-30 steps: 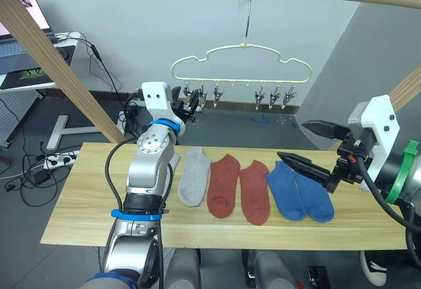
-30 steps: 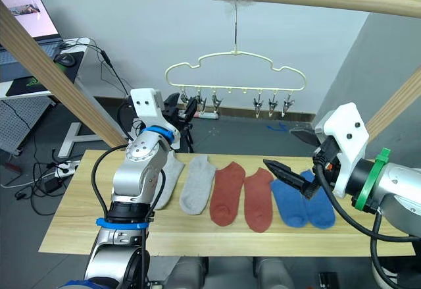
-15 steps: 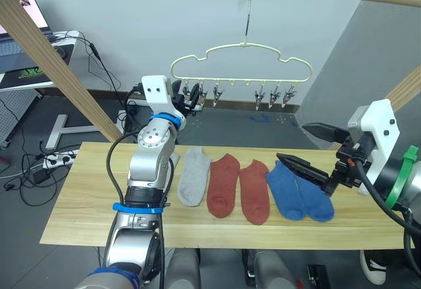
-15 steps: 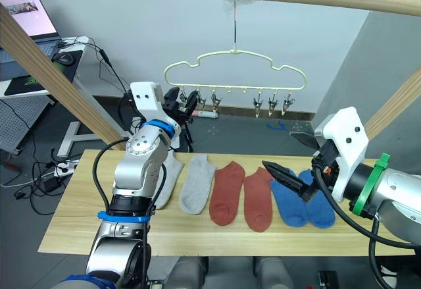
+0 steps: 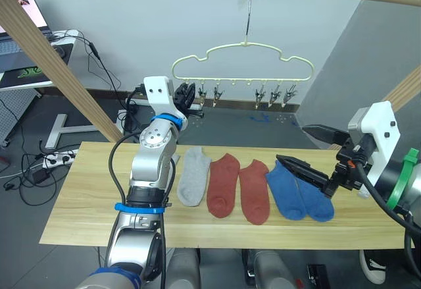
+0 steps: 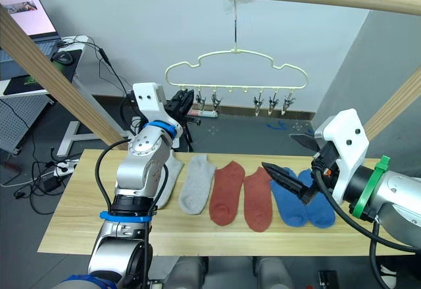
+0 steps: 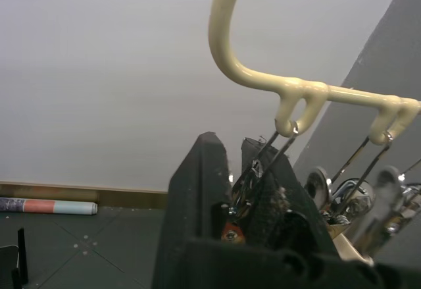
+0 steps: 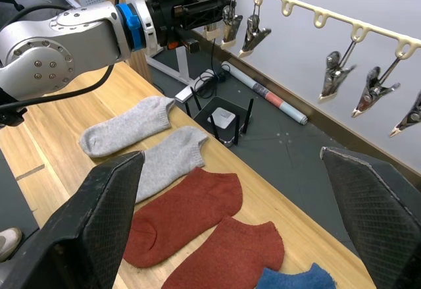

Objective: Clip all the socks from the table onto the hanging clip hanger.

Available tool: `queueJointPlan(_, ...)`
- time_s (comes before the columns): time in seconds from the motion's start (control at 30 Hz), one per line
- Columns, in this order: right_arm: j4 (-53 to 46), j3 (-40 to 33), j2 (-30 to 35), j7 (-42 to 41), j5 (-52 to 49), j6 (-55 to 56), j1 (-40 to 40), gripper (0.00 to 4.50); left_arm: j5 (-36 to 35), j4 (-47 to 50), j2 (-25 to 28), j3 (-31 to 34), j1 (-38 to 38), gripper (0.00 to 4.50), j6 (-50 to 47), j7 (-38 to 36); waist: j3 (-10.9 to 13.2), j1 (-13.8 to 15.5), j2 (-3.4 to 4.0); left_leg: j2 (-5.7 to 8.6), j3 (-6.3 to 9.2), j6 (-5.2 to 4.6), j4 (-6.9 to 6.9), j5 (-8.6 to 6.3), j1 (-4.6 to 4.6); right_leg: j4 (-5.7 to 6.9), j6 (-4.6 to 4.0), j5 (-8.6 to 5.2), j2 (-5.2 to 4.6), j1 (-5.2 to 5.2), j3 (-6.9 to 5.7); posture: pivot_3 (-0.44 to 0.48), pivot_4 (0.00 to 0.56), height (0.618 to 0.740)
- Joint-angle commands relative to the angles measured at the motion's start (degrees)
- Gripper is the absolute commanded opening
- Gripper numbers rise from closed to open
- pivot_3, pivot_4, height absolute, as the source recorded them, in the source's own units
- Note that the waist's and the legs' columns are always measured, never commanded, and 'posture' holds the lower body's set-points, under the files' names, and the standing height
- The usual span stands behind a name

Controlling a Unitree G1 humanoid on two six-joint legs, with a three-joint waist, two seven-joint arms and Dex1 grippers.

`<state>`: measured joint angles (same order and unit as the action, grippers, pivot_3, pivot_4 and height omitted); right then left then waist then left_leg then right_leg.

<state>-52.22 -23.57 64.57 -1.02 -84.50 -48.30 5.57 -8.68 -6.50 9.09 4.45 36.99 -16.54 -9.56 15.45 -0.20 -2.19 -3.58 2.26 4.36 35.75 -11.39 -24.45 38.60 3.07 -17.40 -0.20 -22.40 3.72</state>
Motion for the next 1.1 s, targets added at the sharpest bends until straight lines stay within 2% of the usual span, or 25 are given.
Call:
queueJointPlan(0.03,-1.2,-0.9,0.6,0.3,-0.3,1.8,-0.1,4.5,-0.1,1.6,-0.2,0.1,1.0,0.24,1.5,-0.1,0.0,0.0,0.0,0.0,0.0,0.0,0.0,0.0,0.0,0.0,0.0,0.0,0.0,0.0,0.0,-0.026,0.275,0.74)
queueJointPlan(0.2,-0.9,-0.9,0.5,0.1,0.4,1.8,-1.0,4.5,-1.4,2.7,-0.1,0.2,0.9,0.24,-1.3,-0.7,0.1,0.0,-0.01,0.0,0.01,0.0,0.0,0.0,-0.01,-0.01,0.0,0.0,0.0,0.0,-0.01,-0.023,0.276,0.74)
queueJointPlan(0.33,1.8,3.1,0.3,0.9,7.1,-0.6,-3.0,4.5,-9.6,6.4,-0.4,3.3,0.7,0.24,-9.4,-3.9,0.1,0.0,-0.03,-0.01,0.02,0.0,0.0,0.0,-0.01,0.0,0.01,0.0,0.0,0.0,-0.02,-0.011,0.279,0.74)
queueJointPlan(0.5,8.5,12.5,-1.0,0.1,18.4,-3.8,-3.2,4.5,-19.1,10.7,0.6,6.9,0.8,0.24,-19.7,-6.2,0.2,-0.1,-0.02,0.0,0.02,0.02,0.01,0.01,0.0,0.01,0.02,0.0,0.0,-0.02,-0.02,0.004,0.276,0.74)
queueJointPlan(0.6,14.4,20.7,-0.6,-1.2,28.9,-5.7,-1.4,4.5,-21.5,11.2,1.4,8.2,1.7,0.24,-23.0,-5.6,0.3,-0.1,-0.01,-0.01,0.03,0.01,0.01,0.01,0.0,0.02,0.02,-0.01,0.0,-0.04,-0.04,0.007,0.276,0.74)
queueJointPlan(0.7,22.5,26.3,-4.6,-1.9,36.8,-5.5,2.1,4.5,-24.1,11.7,1.7,9.5,2.8,0.24,-26.1,-5.3,0.4,-0.1,-0.08,0.0,0.03,0.02,0.02,0.01,-0.02,0.02,0.02,0.0,0.0,-0.07,-0.04,0.023,0.277,0.74)
queueJointPlan(0.87,34.4,35.5,-6.8,-8.6,50.4,-4.4,7.1,4.5,-28.1,12.2,1.5,11.6,4.3,0.24,-30.6,-3.3,0.5,0.1,0.0,0.03,0.03,0.02,0.07,0.01,-0.38,0.14,0.05,0.01,0.0,-0.49,0.0,0.043,0.286,0.74)
queueJointPlan(1.1,49.4,39.2,-10.8,-18.2,61.2,-0.9,12.3,4.5,-28.0,14.0,1.6,10.3,3.3,0.24,-31.7,-2.4,1.0,0.2,0.13,0.03,0.0,0.02,0.03,0.02,-0.45,0.35,-0.17,0.14,0.0,-0.73,0.02,0.073,0.306,0.74)
